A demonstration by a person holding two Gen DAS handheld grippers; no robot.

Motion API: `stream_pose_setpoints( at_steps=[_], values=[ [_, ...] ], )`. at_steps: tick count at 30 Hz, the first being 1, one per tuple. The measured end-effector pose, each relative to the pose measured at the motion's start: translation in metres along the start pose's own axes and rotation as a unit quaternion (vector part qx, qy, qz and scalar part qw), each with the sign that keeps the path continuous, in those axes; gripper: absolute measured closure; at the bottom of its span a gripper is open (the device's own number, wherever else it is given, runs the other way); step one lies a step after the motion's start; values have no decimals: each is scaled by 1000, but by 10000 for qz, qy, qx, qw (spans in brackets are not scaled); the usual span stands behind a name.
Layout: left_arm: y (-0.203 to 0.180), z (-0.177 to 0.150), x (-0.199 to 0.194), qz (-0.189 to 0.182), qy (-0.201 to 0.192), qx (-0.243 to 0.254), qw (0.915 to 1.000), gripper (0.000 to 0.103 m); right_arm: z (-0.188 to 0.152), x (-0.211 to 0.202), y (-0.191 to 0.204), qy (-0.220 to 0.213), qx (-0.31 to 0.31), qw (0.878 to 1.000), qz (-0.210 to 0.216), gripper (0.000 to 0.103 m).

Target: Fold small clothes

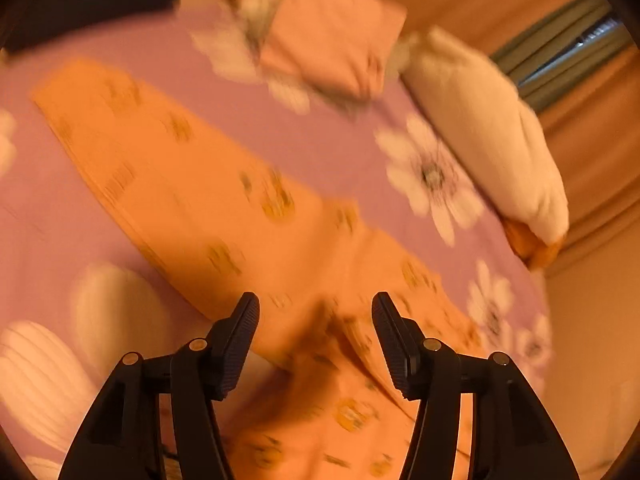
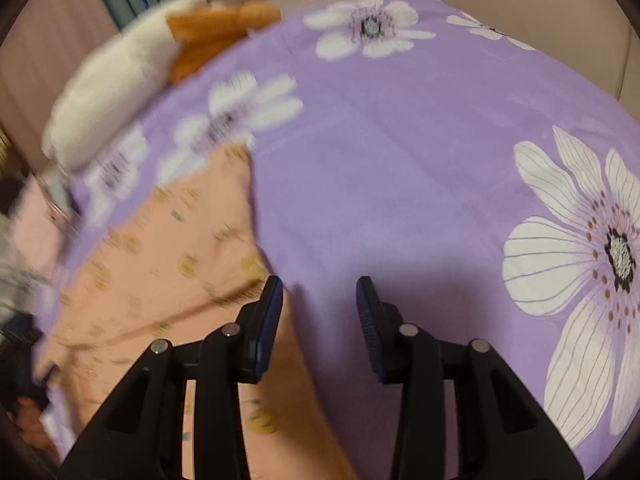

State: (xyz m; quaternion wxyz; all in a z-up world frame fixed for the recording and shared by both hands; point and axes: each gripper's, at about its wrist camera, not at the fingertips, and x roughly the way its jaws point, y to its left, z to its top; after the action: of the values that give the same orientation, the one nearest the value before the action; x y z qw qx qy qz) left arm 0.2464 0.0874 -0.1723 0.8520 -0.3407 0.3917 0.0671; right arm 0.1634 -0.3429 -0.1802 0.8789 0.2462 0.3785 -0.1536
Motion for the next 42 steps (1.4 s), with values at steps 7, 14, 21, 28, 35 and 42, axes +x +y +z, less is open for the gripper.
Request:
stream_pose_setpoints(
  at_steps=[7,14,21,28,35,42],
  values=[
    [-7,-45,54,-557,676,513,9948,48,-11,18,24,301,-191,9981,506,64],
    [33,-25,22,-251,755,-238,9965,50,-18,29,26,418,-543,9976,-86,66],
    [127,33,-34,-823,295,-1266,9881,32,-16,31,15,439,-215,9986,177,65],
    [226,81,-49,-919,-291,-2379,9665,32,-29,34,48,279,-1327,9896,-475,50],
    [226,110,-6,-645,-529,-2286,9699,37,-27,34,44,172,-1269,9904,-515,47],
    [207,135,14,674,-341,-1484,9860,97,-30,35,47,121,-1321,9896,-554,46]
  ],
)
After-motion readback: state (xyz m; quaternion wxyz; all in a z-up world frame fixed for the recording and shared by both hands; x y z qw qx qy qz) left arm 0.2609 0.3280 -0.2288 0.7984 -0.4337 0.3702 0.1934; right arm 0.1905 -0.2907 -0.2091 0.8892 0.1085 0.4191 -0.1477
